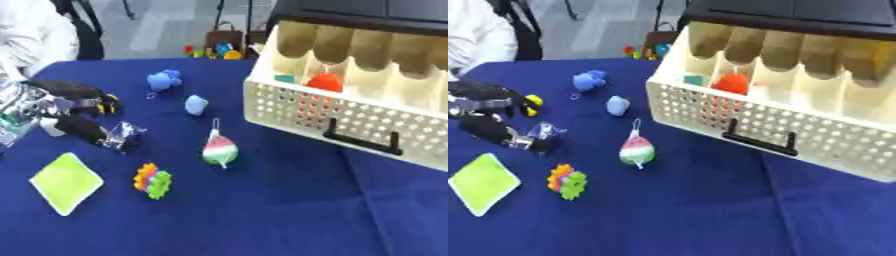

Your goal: Pick up objects from table and place into drawer.

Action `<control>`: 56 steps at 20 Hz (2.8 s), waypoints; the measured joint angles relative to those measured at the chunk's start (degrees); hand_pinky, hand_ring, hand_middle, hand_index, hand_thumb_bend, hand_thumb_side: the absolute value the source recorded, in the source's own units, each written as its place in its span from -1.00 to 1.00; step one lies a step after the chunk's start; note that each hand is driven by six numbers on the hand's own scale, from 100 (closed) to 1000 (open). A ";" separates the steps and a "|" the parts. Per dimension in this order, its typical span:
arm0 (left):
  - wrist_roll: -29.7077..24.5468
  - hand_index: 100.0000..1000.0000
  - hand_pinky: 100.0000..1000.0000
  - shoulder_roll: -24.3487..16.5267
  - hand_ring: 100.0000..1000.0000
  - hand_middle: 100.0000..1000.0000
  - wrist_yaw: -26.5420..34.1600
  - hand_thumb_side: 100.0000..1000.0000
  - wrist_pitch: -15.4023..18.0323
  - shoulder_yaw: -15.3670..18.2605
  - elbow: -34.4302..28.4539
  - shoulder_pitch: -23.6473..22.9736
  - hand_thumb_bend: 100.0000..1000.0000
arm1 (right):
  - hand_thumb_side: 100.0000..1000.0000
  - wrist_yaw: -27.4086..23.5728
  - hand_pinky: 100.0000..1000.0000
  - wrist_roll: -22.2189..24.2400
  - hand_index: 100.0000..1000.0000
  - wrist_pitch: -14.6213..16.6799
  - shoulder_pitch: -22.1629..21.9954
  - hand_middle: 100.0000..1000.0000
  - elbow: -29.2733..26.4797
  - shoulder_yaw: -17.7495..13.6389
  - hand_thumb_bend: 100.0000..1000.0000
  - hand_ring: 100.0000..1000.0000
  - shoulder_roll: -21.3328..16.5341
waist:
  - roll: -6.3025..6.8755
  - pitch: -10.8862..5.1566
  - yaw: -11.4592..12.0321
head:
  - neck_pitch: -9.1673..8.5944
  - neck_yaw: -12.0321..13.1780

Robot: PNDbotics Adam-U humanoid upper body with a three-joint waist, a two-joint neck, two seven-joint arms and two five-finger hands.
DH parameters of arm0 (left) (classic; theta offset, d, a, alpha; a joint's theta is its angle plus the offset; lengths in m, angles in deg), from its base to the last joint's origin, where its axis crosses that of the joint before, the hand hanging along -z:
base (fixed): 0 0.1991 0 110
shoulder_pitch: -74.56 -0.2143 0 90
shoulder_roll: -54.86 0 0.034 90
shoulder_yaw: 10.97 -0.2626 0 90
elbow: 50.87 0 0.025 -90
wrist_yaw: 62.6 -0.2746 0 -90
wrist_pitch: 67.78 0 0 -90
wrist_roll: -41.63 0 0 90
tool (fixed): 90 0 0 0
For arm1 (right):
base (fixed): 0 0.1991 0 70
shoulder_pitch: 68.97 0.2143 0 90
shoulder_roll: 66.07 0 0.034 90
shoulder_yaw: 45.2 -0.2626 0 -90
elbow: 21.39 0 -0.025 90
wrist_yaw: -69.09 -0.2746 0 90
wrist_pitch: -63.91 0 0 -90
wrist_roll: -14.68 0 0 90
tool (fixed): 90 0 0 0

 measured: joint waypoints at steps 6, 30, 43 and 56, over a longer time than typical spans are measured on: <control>-0.80 0.94 0.13 1.01 0.54 0.59 -1.01 0.74 0.31 -0.68 3.08 0.83 0.32 | 0.42 0.00 -0.71 -0.17 0.38 0.09 0.00 -0.26 0.00 0.00 -1.00 -0.07 0.01 | 0.01 0.28 -0.29 | -0.16 0.08; 2.73 0.85 0.00 5.53 0.45 0.48 -5.70 0.50 0.64 -2.58 14.98 3.85 -0.02 | 0.42 0.00 -0.73 -0.88 0.37 -0.03 -0.47 -0.28 0.00 -0.02 -1.00 -0.08 0.57 | -0.05 1.37 -1.14 | -1.00 0.79; 5.63 0.56 -0.29 5.93 0.20 0.19 -6.93 0.09 -1.24 -2.60 15.30 4.19 -0.97 | 0.42 0.00 -0.72 -1.33 0.38 0.21 -0.78 -0.28 0.00 -0.03 -1.00 -0.08 0.72 | -0.07 1.40 -1.09 | -1.00 1.01; 11.27 0.17 -0.68 6.38 -0.15 -0.17 -7.65 -0.04 -3.85 -2.89 15.21 4.61 -1.00 | 0.44 0.00 -0.70 -1.63 0.38 -0.03 -1.46 -0.28 0.00 -0.33 -0.96 -0.07 1.04 | -0.02 1.46 -1.02 | -1.03 1.06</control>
